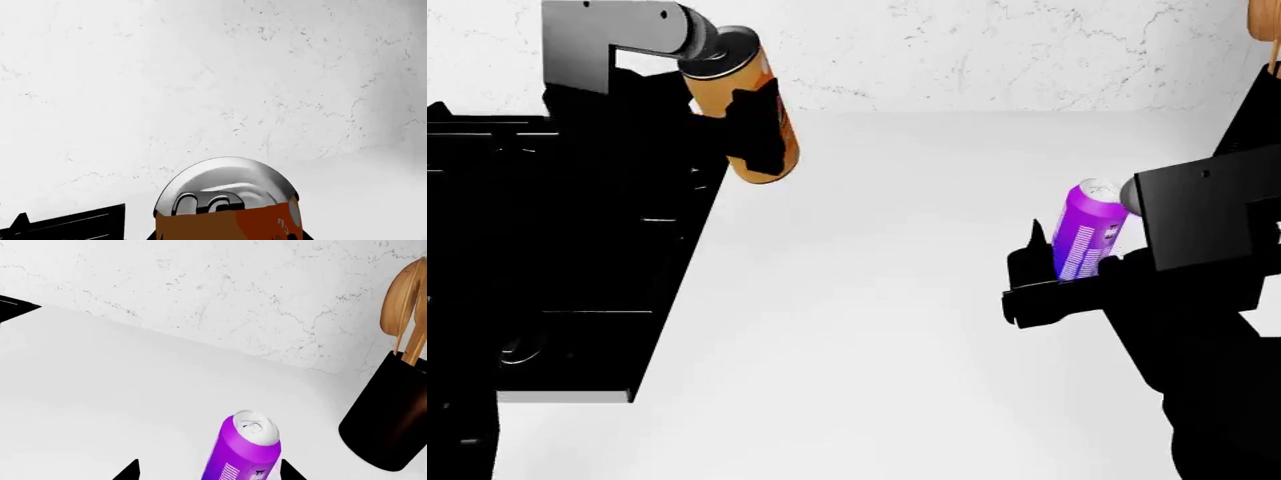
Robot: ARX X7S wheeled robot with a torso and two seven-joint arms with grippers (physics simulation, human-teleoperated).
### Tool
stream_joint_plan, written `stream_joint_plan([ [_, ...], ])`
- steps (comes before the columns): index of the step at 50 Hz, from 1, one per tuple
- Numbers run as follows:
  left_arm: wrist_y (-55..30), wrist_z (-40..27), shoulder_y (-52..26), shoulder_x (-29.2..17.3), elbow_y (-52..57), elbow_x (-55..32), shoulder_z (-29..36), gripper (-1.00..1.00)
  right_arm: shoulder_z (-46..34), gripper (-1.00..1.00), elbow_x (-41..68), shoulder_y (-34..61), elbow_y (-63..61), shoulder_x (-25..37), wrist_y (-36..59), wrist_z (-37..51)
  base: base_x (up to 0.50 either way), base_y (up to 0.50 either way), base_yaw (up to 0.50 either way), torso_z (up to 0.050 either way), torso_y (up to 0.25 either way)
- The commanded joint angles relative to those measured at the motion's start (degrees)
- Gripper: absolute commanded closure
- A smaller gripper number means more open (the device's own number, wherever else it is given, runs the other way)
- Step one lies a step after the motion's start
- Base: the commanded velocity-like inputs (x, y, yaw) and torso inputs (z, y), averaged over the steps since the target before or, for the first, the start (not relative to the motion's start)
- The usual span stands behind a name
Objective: Move the drinks to the dining counter.
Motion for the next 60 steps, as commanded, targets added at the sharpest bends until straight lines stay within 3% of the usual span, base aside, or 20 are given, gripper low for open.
stream_joint_plan([
  [1,-2.65,-5.10,-1.60,0.49,6.87,-5.84,-2.58,1.00,0.09,-1.00,-0.39,-1.43,0.56,1.24,-0.71,1.49,0.00,0.00,0.00,0.000,0.000],
  [9,-3.06,-5.88,-1.75,0.45,7.92,-7.03,-2.74,1.00,-1.29,-1.00,-2.48,-1.71,3.02,1.16,-0.32,1.88,0.00,0.00,0.00,0.000,0.001],
  [25,-3.61,-7.59,-2.08,-0.61,8.90,-9.21,-4.12,1.00,-5.86,-1.00,-19.08,-1.32,12.54,-1.27,-3.81,-13.55,0.00,0.00,0.00,0.000,0.000],
  [59,-2.56,-7.84,-0.41,-1.78,9.67,-9.91,-4.27,1.00,-10.22,-1.00,-29.34,-2.54,26.15,-2.86,-10.41,-23.73,0.00,0.00,0.00,0.000,0.001],
  [60,-2.59,-7.92,-0.43,-1.84,9.69,-10.01,-4.33,1.00,-10.19,1.00,-29.31,-2.75,25.99,-2.73,-10.25,-23.26,0.00,0.00,0.00,0.000,0.000],
])
